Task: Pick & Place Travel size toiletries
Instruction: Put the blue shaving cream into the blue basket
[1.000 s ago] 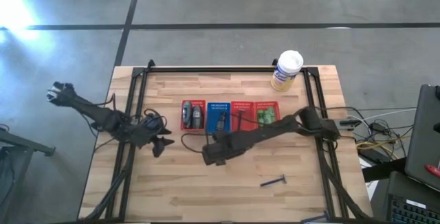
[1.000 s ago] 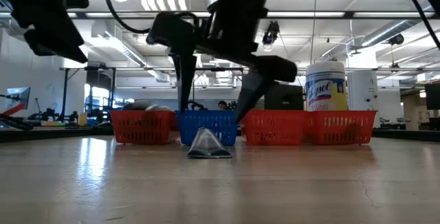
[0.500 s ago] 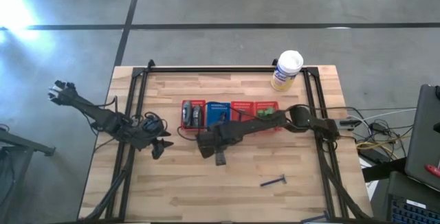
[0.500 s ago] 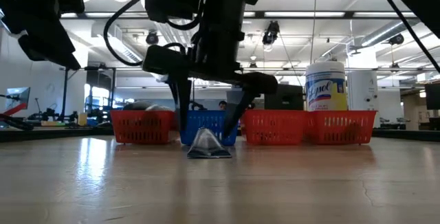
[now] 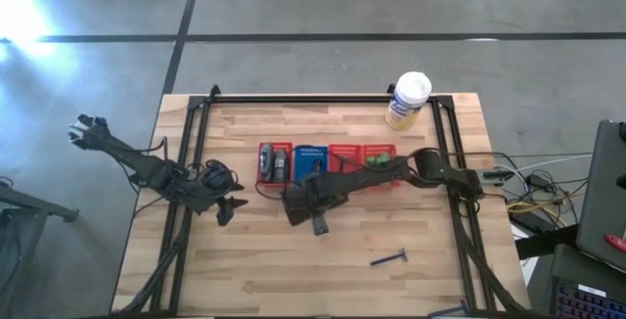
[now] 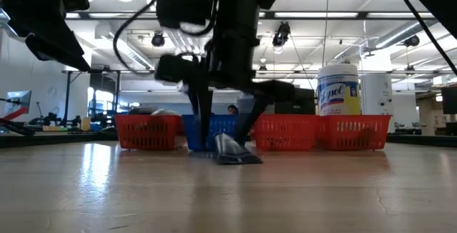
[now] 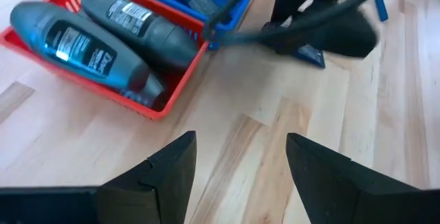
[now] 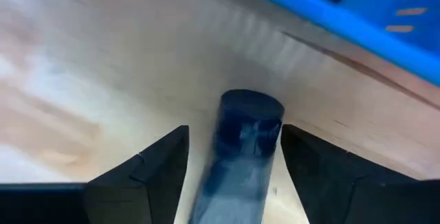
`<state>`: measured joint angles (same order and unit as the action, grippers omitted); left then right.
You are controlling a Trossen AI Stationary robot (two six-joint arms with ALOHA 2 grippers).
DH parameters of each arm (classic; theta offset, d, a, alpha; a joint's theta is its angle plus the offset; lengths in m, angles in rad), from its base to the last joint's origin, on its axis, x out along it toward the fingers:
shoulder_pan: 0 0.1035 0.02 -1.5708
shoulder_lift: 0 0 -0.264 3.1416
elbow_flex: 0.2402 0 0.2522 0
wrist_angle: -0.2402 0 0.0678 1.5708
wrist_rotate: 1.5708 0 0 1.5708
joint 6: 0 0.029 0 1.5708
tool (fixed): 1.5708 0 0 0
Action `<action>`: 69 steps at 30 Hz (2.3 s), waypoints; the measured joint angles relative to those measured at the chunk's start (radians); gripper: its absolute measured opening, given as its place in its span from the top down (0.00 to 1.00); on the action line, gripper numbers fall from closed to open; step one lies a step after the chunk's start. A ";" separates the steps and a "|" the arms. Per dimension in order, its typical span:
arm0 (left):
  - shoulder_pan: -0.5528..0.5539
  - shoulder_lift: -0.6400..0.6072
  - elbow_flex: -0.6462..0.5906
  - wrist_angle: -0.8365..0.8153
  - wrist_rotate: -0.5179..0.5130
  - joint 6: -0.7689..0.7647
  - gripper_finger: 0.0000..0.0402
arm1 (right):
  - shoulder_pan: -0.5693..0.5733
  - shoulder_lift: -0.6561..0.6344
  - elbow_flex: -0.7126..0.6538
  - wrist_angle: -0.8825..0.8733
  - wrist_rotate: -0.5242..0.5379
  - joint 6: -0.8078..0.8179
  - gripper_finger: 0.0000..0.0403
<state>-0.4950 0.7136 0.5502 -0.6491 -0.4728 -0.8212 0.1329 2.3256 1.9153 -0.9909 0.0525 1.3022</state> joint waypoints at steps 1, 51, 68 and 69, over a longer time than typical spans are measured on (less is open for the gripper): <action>0.000 0.000 0.000 0.004 0.000 0.014 0.43 | 0.000 -0.011 0.008 -0.006 0.006 -0.002 0.44; 0.420 1.320 0.906 -0.032 0.585 1.636 0.47 | 0.323 -0.740 -0.473 -0.314 0.361 0.393 0.16; 0.415 1.086 0.870 -0.159 0.588 1.163 0.69 | 0.326 -0.740 -0.472 -0.312 0.368 0.355 0.23; 0.421 1.039 0.847 -0.116 0.586 1.054 0.69 | 0.325 -0.740 -0.472 -0.312 0.368 0.358 0.24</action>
<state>-0.0740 1.7528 1.3967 -0.7652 0.1133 0.2327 0.4583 1.5852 1.4433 -1.3030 0.4208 1.6605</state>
